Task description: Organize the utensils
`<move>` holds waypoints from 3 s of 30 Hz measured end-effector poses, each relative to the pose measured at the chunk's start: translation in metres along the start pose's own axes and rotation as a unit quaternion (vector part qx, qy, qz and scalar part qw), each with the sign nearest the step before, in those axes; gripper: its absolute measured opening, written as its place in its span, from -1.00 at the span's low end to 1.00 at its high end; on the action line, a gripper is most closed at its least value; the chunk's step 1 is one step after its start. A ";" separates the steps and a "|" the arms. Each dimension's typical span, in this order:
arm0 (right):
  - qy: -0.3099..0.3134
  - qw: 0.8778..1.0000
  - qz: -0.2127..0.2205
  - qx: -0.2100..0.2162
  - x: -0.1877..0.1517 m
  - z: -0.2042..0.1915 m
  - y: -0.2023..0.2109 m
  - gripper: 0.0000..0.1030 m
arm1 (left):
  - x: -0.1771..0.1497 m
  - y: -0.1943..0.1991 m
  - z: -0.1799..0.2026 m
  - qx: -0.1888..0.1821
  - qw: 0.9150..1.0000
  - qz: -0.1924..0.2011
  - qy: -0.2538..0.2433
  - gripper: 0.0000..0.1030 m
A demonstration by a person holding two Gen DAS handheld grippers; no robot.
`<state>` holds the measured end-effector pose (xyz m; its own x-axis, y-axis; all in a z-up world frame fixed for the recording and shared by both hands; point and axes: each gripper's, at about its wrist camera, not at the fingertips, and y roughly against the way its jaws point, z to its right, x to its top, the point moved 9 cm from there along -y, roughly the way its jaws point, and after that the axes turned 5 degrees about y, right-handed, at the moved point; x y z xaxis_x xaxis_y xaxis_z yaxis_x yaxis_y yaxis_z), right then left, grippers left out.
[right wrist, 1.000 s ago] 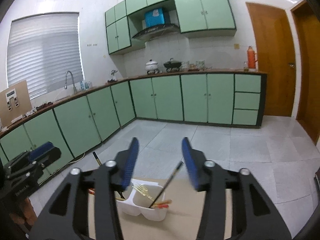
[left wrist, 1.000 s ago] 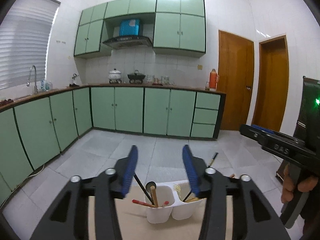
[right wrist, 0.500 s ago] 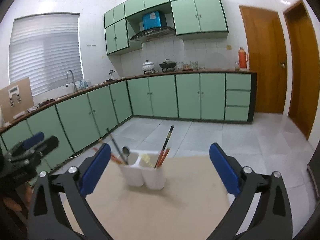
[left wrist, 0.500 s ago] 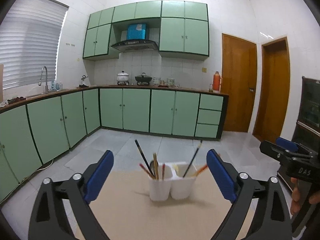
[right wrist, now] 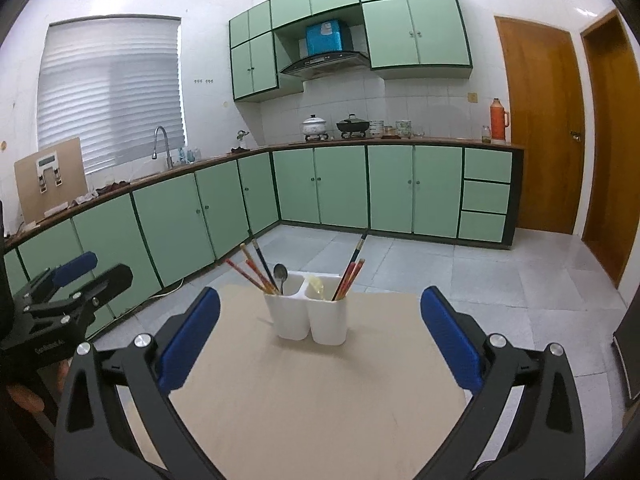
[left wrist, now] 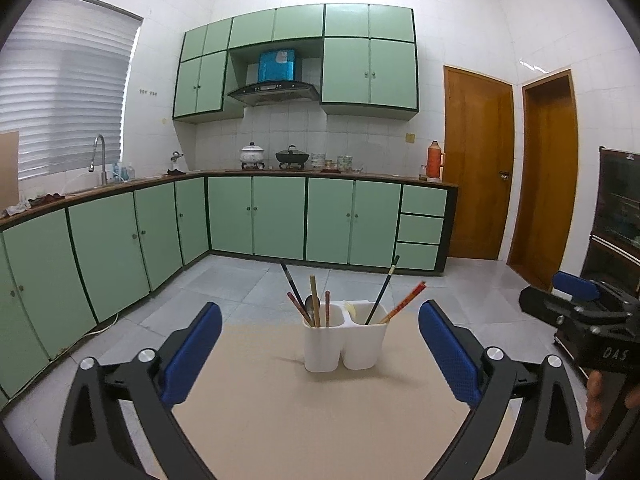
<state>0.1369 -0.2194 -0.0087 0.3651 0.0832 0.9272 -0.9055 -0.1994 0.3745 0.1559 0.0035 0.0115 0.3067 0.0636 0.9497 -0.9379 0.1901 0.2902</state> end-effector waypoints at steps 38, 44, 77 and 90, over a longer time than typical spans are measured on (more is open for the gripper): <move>0.025 1.000 0.006 0.012 -0.002 -0.026 0.024 0.89 | -0.013 0.037 0.004 0.006 1.000 0.004 0.000 0.88; 0.027 1.000 0.003 0.011 -0.004 -0.026 0.023 0.89 | -0.013 0.037 0.003 0.007 1.000 0.004 0.001 0.88; 0.030 0.999 0.002 0.011 -0.004 -0.024 0.024 0.89 | -0.015 0.038 0.002 0.008 1.000 0.002 0.003 0.88; 0.031 0.999 0.001 0.011 -0.003 -0.024 0.024 0.89 | -0.017 0.038 -0.003 0.009 1.000 0.001 0.006 0.88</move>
<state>0.1089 -0.2011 -0.0029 0.3485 0.1419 0.9265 -0.9010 -0.2216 0.3729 0.1154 0.0122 0.0056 0.3064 0.0748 0.9490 -0.9413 0.1723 0.2904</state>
